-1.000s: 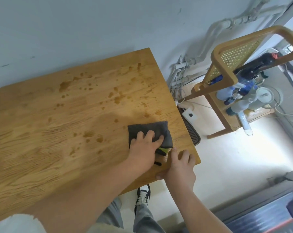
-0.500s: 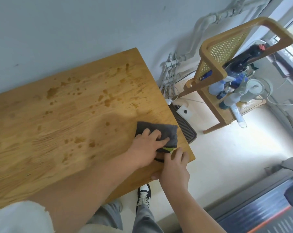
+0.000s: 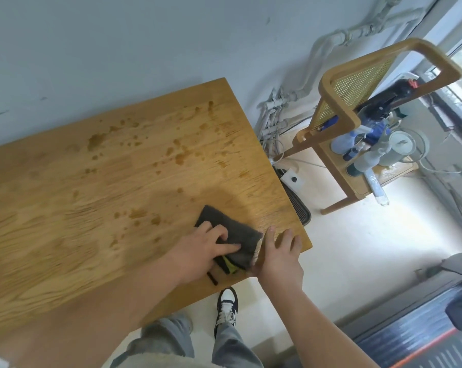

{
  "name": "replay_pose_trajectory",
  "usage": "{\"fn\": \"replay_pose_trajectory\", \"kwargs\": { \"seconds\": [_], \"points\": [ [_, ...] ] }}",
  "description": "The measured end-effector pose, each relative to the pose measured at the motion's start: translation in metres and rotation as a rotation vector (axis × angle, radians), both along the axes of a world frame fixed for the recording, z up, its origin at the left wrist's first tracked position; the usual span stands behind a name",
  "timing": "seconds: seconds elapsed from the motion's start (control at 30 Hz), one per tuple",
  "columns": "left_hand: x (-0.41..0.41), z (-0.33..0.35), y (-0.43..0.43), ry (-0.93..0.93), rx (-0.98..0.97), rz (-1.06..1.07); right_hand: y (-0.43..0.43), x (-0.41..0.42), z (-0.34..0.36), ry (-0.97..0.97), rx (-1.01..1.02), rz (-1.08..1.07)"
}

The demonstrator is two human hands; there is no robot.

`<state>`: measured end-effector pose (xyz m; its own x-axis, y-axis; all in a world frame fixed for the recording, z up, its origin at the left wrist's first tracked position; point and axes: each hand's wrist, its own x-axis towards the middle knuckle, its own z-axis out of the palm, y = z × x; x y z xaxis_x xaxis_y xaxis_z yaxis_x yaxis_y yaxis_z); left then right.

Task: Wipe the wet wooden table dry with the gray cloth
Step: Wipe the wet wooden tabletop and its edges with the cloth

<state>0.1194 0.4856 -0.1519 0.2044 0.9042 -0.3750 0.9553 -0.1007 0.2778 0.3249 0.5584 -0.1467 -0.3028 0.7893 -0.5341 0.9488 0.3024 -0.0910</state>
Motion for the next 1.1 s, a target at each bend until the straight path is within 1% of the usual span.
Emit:
{"fn": "replay_pose_trajectory", "kwargs": {
  "seconds": [0.03, 0.07, 0.13, 0.17, 0.2, 0.23, 0.3, 0.33, 0.37, 0.4, 0.43, 0.47, 0.5, 0.53, 0.57, 0.6, 0.63, 0.7, 0.77, 0.8, 0.83, 0.87, 0.9, 0.93, 0.97, 1.0, 1.03, 1.1],
  "points": [
    [-0.011, -0.005, -0.006, 0.007, 0.019, 0.107, 0.001, -0.001, 0.002, -0.001, -0.011, -0.005],
    [-0.017, -0.008, -0.012, 0.009, 0.055, 0.29, 0.003, -0.004, 0.004, -0.005, -0.025, -0.009],
    [0.0, -0.007, -0.032, 0.035, 0.128, 0.681, 0.004, -0.007, 0.006, -0.039, -0.049, 0.0],
    [0.019, -0.007, -0.045, 0.042, 0.135, 0.79, 0.004, -0.008, 0.008, -0.064, -0.051, 0.009],
    [0.037, -0.007, -0.058, 0.02, 0.123, 0.801, 0.004, -0.008, 0.009, -0.084, -0.045, 0.018],
    [0.052, -0.007, -0.073, -0.004, 0.1, 0.711, 0.004, -0.009, 0.01, -0.099, -0.04, 0.025],
    [0.052, -0.008, -0.094, -0.037, 0.079, 0.377, 0.005, -0.01, 0.011, -0.108, -0.045, 0.028],
    [0.035, -0.011, -0.097, -0.038, 0.112, 0.235, 0.005, -0.01, 0.011, -0.106, -0.049, 0.021],
    [0.016, -0.013, -0.098, -0.023, 0.129, 0.183, 0.005, -0.011, 0.011, -0.105, -0.05, 0.014],
    [-0.001, -0.013, -0.097, 0.013, 0.138, 0.221, 0.006, -0.012, 0.011, -0.109, -0.048, 0.016],
    [-0.014, -0.013, -0.097, 0.042, 0.135, 0.342, 0.006, -0.013, 0.011, -0.118, -0.044, 0.026],
    [-0.018, -0.01, -0.096, 0.047, 0.134, 0.521, 0.006, -0.014, 0.01, -0.131, -0.042, 0.036],
    [-0.013, -0.006, -0.096, 0.038, 0.118, 0.705, 0.005, -0.015, 0.009, -0.142, -0.042, 0.037],
    [-0.002, -0.003, -0.097, 0.044, 0.11, 0.831, 0.005, -0.016, 0.008, -0.149, -0.045, 0.03],
    [0.011, -0.001, -0.097, 0.061, 0.088, 0.876, 0.004, -0.016, 0.007, -0.152, -0.045, 0.024],
    [0.025, 0.002, -0.097, 0.059, 0.037, 0.861, 0.005, -0.017, 0.007, -0.153, -0.04, 0.028],
    [0.039, 0.005, -0.099, 0.041, -0.009, 0.779, 0.006, -0.017, 0.006, -0.158, -0.035, 0.038],
    [0.05, 0.009, -0.103, -0.013, -0.05, 0.525, 0.007, -0.018, 0.006, -0.178, -0.036, 0.06],
    [0.03, 0.01, -0.101, -0.028, -0.066, 0.316, 0.007, -0.018, 0.006, -0.18, -0.036, 0.065],
    [0.016, 0.008, -0.101, -0.016, -0.064, 0.276, 0.008, -0.018, 0.005, -0.173, -0.034, 0.062],
    [0.004, 0.005, -0.099, 0.005, -0.058, 0.309, 0.008, -0.018, 0.005, -0.168, -0.032, 0.062],
    [-0.002, 0.003, -0.097, 0.022, -0.045, 0.411, 0.008, -0.017, 0.004, -0.164, -0.031, 0.06],
    [-0.001, 0.004, -0.093, 0.029, -0.024, 0.558, 0.008, -0.016, 0.003, -0.164, -0.034, 0.059],
    [0.007, 0.004, -0.089, 0.025, 0.001, 0.697, 0.008, -0.016, 0.003, -0.165, -0.036, 0.06],
    [0.02, 0.005, -0.083, 0.019, 0.007, 0.785, 0.008, -0.016, 0.002, -0.169, -0.035, 0.065],
    [0.035, 0.007, -0.078, 0.013, -0.011, 0.803, 0.007, -0.016, 0.002, -0.174, -0.031, 0.072],
    [0.048, 0.009, -0.073, 0.007, -0.027, 0.745, 0.007, -0.015, 0.002, -0.18, -0.028, 0.078],
    [0.056, 0.01, -0.068, -0.02, -0.02, 0.495, 0.008, -0.013, 0.003, -0.179, -0.028, 0.087]
  ]
}}
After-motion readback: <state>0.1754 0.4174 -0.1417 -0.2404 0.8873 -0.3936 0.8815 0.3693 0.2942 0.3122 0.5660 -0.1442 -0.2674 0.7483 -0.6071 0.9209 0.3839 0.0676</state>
